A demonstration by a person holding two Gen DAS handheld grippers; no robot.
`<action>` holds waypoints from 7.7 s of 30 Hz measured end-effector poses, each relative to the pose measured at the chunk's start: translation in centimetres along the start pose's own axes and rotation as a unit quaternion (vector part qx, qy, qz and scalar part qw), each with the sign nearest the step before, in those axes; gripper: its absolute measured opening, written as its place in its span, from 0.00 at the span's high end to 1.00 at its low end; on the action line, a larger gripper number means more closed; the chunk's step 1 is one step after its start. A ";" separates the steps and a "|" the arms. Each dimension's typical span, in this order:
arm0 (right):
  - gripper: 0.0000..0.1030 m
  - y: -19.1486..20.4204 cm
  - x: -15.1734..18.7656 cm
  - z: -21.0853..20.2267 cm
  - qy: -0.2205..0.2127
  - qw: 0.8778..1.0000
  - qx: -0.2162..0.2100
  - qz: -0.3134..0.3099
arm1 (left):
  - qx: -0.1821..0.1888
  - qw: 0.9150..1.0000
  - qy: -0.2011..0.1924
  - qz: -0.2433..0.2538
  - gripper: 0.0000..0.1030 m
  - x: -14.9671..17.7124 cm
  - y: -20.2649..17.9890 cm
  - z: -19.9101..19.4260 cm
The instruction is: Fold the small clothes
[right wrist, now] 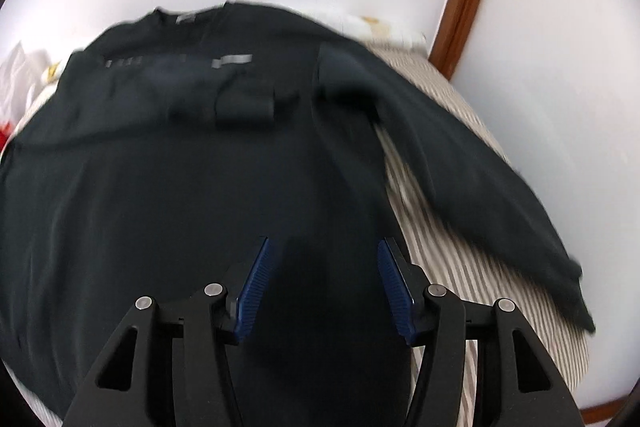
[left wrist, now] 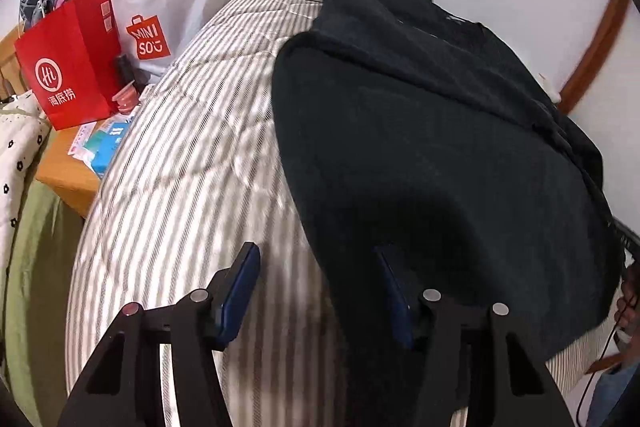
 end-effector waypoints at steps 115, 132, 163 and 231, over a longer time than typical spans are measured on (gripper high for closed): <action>0.77 49.8 -37.3 12.9 -0.077 0.926 -0.296 -0.224 | -0.006 1.000 0.003 0.004 0.90 -12.0 0.8 7.7; 0.56 23.7 -25.1 1.7 -0.102 0.970 -0.169 -0.144 | -0.028 0.999 -0.032 0.028 0.74 -8.2 -4.5 -1.0; 0.89 -23.3 5.6 5.7 0.039 0.989 0.102 0.100 | -0.021 0.998 -0.046 0.042 0.26 -4.7 -13.9 -3.5; 0.06 22.4 -14.0 2.3 -0.043 0.967 -0.196 -0.156 | 0.006 0.999 0.006 0.046 0.25 -5.8 -8.0 0.7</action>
Point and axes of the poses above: each gripper's, at about its wrist camera, not at the fingertips, and z roughly the way its jaws point, y to its left, x to its underside, the point moved 9 cm from there along z, roughly the way its jaws point, and after that the axes turned 10 degrees about -z, right-handed, at the moved point
